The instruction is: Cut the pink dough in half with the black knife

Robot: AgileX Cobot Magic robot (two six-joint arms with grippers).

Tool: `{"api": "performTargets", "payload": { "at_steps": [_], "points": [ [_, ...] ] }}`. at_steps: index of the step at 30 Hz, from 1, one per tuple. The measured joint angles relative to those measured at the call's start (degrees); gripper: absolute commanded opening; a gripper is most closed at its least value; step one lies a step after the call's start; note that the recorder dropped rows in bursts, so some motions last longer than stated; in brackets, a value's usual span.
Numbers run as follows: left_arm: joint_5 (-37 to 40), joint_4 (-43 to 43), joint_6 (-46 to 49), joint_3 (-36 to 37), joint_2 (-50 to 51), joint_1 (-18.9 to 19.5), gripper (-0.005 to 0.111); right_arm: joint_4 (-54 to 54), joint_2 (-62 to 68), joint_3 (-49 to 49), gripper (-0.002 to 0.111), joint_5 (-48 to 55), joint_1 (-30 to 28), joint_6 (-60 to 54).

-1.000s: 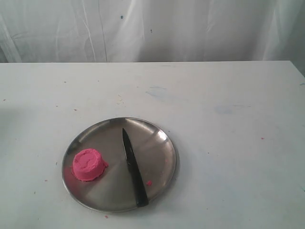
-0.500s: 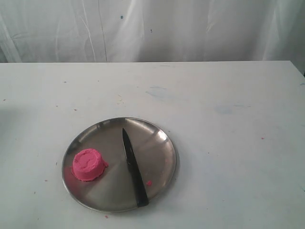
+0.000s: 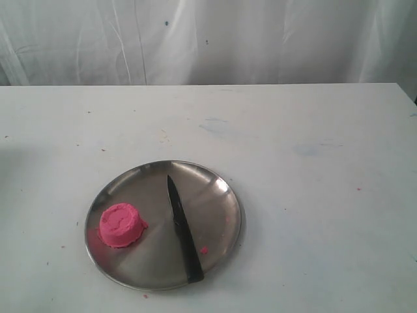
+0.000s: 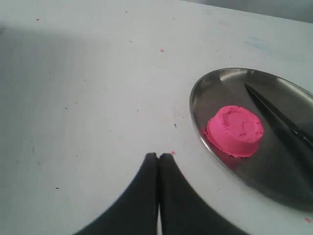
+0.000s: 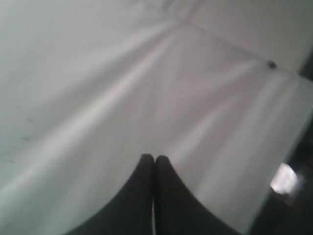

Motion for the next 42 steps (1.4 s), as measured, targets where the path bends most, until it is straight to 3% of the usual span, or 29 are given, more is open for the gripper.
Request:
{"api": "performTargets", "payload": {
  "at_steps": [3, 4, 5, 6, 7, 8, 9, 10, 12, 16, 18, 22, 26, 31, 35, 42],
  "points": [
    [0.0, 0.0, 0.0, 0.0, 0.0, 0.0, 0.0, 4.31, 9.25, -1.23, 0.0, 24.57, 0.0, -6.18],
    [0.0, 0.0, 0.0, 0.0, 0.0, 0.0, 0.0, 11.79, 14.91, -1.36, 0.0, 34.83, 0.0, -18.23],
    [0.0, 0.0, 0.0, 0.0, 0.0, 0.0, 0.0, 16.27, 16.85, -1.36, 0.0, 37.79, 0.0, -24.51],
    [0.0, 0.0, 0.0, 0.0, 0.0, 0.0, 0.0, 31.07, 21.3, -1.36, 0.0, 42.83, 0.0, -40.93],
    [0.0, 0.0, 0.0, 0.0, 0.0, 0.0, 0.0, 38.18, 22.88, -1.36, 0.0, 44.99, 0.0, -47.17],
    [0.0, 0.0, 0.0, 0.0, 0.0, 0.0, 0.0, 57.27, 26.4, -1.36, 0.0, 49.7, 0.0, -61.18],
    [0.0, 0.0, 0.0, 0.0, 0.0, 0.0, 0.0, 67.18, 27.72, -1.36, 0.0, 51.65, 0.0, -67.46],
    [0.0, 0.0, 0.0, 0.0, 0.0, 0.0, 0.0, 87.01, 30.89, -1.36, 0.0, 56.59, 0.0, -80.27],
    [0.0, 0.0, 0.0, 0.0, 0.0, 0.0, 0.0, 113.94, 34.36, -1.36, 0.0, 62.32, 0.0, -98.01],
    [0.0, 0.0, 0.0, 0.0, 0.0, 0.0, 0.0, 160.86, 34.67, -1.36, 0.0, 63.59, 0.0, -120.47],
    [0.0, 0.0, 0.0, 0.0, 0.0, 0.0, 0.0, 172.65, 34.16, -1.36, 0.0, 60.45, 0.0, -124.28],
    [0.0, 0.0, 0.0, 0.0, 0.0, 0.0, 0.0, 176.65, 34.06, -1.36, 0.0, 54.77, 0.0, -125.43],
    [0.0, 0.0, 0.0, 0.0, 0.0, 0.0, 0.0, 169.45, 34.06, -1.36, 0.002, 52.78, 0.0, -123.72],
    [0.0, 0.0, 0.0, 0.0, 0.0, 0.0, 0.0, 156.23, 35.04, -1.36, 0.024, 52.89, 0.0, -116.9],
    [0.0, 0.0, 0.0, 0.0, 0.0, 0.0, 0.0, 152.97, 37.04, -1.36, 0.044, 54.35, 1.12, -115.96],
    [0.0, 0.0, 0.0, 0.0, 0.0, 0.0, 0.0, 150.45, 44.02, -1.36, 0.051, 54.31, 8.8, -115.97]
  ]
}}
